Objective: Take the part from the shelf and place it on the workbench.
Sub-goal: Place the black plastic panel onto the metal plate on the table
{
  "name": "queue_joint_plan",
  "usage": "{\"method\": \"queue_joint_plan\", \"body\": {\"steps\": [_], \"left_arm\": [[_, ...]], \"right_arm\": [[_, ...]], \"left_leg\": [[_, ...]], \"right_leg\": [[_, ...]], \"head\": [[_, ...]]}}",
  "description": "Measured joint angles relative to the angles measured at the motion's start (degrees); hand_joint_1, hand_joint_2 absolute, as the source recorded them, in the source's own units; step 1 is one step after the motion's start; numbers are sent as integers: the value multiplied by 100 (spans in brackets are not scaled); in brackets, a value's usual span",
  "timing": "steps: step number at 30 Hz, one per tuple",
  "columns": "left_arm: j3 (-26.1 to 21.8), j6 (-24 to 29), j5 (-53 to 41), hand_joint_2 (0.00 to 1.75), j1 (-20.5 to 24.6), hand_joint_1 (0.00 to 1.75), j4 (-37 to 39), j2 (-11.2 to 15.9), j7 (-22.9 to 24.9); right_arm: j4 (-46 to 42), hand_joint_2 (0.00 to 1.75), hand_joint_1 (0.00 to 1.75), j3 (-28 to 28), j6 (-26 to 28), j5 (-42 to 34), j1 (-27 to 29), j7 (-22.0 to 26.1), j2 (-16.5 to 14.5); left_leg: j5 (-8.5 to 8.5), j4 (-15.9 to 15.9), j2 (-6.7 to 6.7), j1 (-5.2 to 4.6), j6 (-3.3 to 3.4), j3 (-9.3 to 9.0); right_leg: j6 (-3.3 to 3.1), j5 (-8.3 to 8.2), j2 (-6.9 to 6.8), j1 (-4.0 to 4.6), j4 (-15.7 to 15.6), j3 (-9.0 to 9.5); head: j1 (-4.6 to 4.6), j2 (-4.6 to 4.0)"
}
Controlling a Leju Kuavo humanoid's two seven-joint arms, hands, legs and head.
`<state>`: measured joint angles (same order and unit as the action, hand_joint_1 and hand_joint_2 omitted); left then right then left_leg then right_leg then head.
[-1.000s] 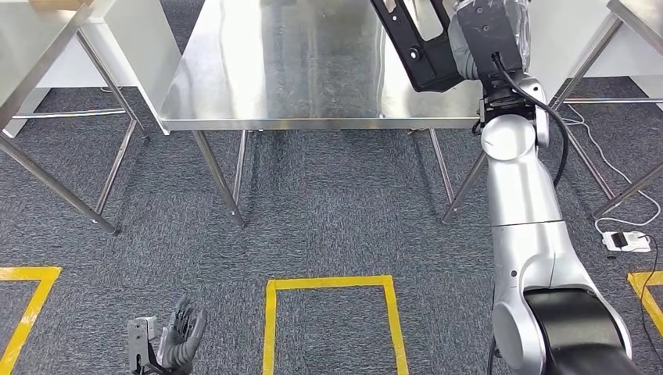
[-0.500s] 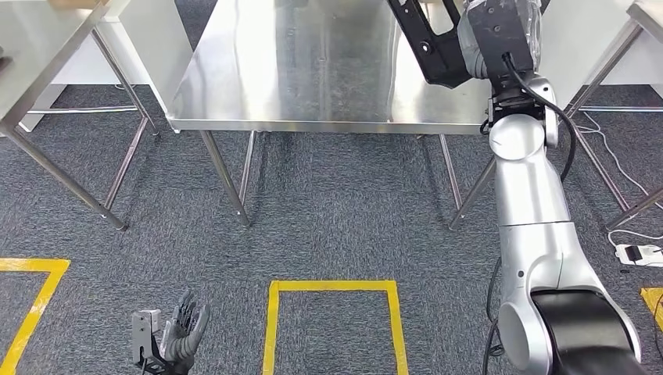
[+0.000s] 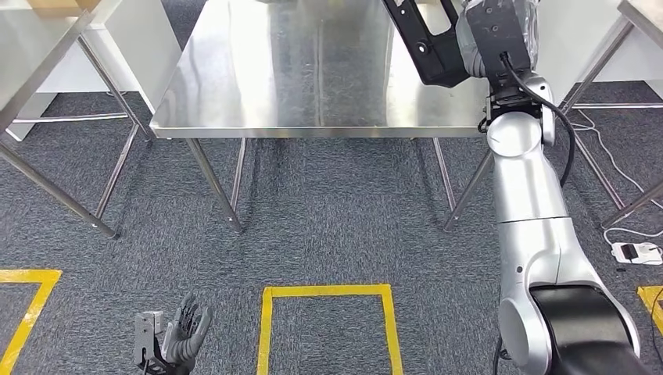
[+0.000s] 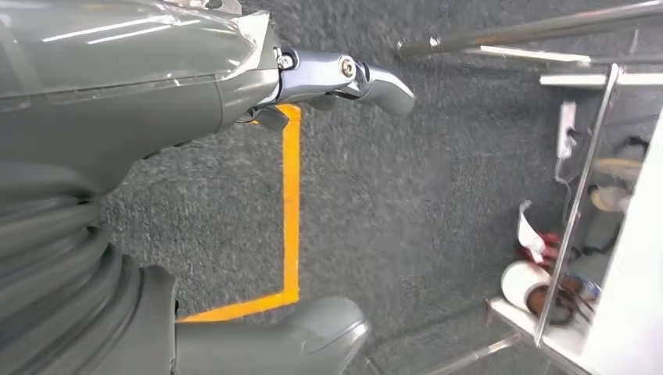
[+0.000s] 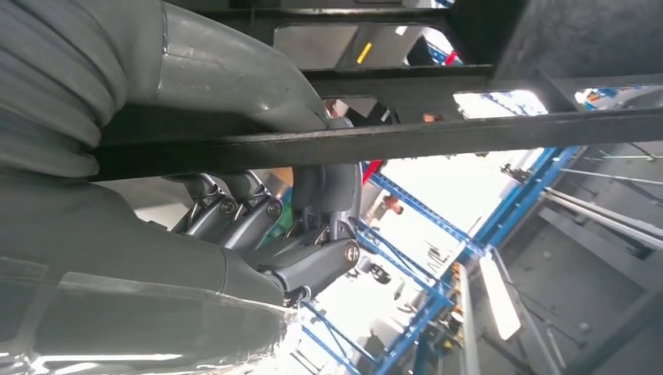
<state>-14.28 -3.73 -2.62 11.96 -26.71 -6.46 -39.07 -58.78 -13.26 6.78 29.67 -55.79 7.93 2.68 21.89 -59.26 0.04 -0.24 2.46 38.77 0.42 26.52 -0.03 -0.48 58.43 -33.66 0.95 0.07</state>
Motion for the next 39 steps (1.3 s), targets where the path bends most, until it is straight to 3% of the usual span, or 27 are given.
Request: {"method": "queue_joint_plan", "body": {"steps": [3,5,7,9,10,11,13,14,15,17,20,23,25,26,28,30,32,35,36,39], "left_arm": [[46,16,15,175,25,0,19,10,-6],[72,19,32,175,47,0,28,13,-12],[98,18,58,175,75,0,42,9,-16],[127,17,82,175,77,0,60,-1,-16],[142,17,92,175,74,0,69,-3,-16],[156,17,101,175,73,0,78,-4,-16],[177,17,115,175,77,0,90,-3,-17],[185,17,120,175,79,0,95,-2,-19],[191,17,123,175,80,0,100,-1,-20],[207,22,127,175,79,0,110,0,-23],[244,33,127,175,96,0,120,17,-23],[277,36,127,175,105,0,138,23,-14],[294,40,130,175,106,0,152,26,10],[306,44,132,175,112,0,156,28,27],[331,50,138,175,141,0,158,34,59],[345,55,150,175,188,0,161,39,87],[360,56,168,175,219,0,169,42,108],[401,46,187,175,241,0,181,45,125],[414,42,189,175,256,0,184,46,128],[441,34,192,175,286,0,199,41,139]], "right_arm": [[7,175,175,-1,25,-4,2,14,26],[0,175,175,-1,29,-4,4,19,51],[-1,175,175,-2,33,-5,8,23,89],[0,175,175,-1,35,-2,44,20,123],[0,175,175,-1,37,3,64,18,134],[0,175,175,-1,38,8,76,16,143],[-1,175,175,-1,40,17,70,15,160],[-1,175,175,-1,41,20,63,15,169],[-1,175,175,-1,43,22,59,9,177],[-2,175,175,1,46,42,52,-11,192],[-2,175,175,1,46,95,20,-46,206],[10,175,175,1,46,133,5,-90,209],[33,175,175,1,47,171,1,-123,209],[43,175,175,1,48,193,-6,-136,209],[51,175,175,1,48,223,-55,-165,208],[66,175,175,1,48,233,-140,-195,210],[89,175,175,2,48,249,-205,-220,214],[122,175,175,4,46,306,-257,-243,241],[133,175,175,5,46,316,-282,-245,259],[174,175,175,5,48,333,-330,-261,313]], "left_leg": [[47,126,-13,-17,35,-109],[34,250,-19,20,58,-224],[40,300,-34,38,87,-286],[72,290,-58,43,90,-305],[97,278,-72,49,76,-317],[128,254,-84,60,55,-332],[226,163,-110,76,-18,-348],[274,110,-118,74,-59,-344],[309,76,-126,68,-96,-335],[333,66,-131,64,-146,-328],[487,-164,-86,86,-222,-224],[878,-1178,-40,100,-280,307],[874,-1547,-35,101,-275,594],[722,-1428,-34,100,-255,592],[272,-694,-30,87,-171,311],[59,-83,-22,51,-94,13],[95,52,-21,9,-60,-79],[90,167,-28,22,10,-189],[79,213,-31,36,36,-235],[100,242,-45,42,83,-285]], "right_leg": [[77,40,-19,4,-17,13],[99,158,-16,19,231,-94],[99,374,-2,0,914,-479],[151,469,3,-34,1491,-888],[206,393,2,-58,1504,-964],[275,228,1,-85,1289,-923],[401,-182,0,-134,512,-616],[405,-309,6,-138,216,-486],[375,-365,11,-130,55,-405],[257,-345,20,-104,40,-390],[118,-312,21,-143,26,-331],[34,-263,20,-135,23,-261],[3,-235,23,-112,24,-226],[-5,-221,25,-101,24,-204],[-1,-187,28,-86,21,-154],[31,-155,30,-57,14,-138],[84,-139,27,-46,-8,-138],[164,-76,15,-40,59,-146],[164,3,12,-35,252,-240],[126,317,12,-42,1230,-796]], "head": [[4,0],[-3,0],[-21,0],[-34,0],[-37,0],[-39,0],[-52,0],[-58,1],[-64,1],[-61,1],[-32,1],[1,0],[2,0],[2,0],[3,0],[-2,0],[-3,1],[-6,1],[-16,1],[-42,0]]}}
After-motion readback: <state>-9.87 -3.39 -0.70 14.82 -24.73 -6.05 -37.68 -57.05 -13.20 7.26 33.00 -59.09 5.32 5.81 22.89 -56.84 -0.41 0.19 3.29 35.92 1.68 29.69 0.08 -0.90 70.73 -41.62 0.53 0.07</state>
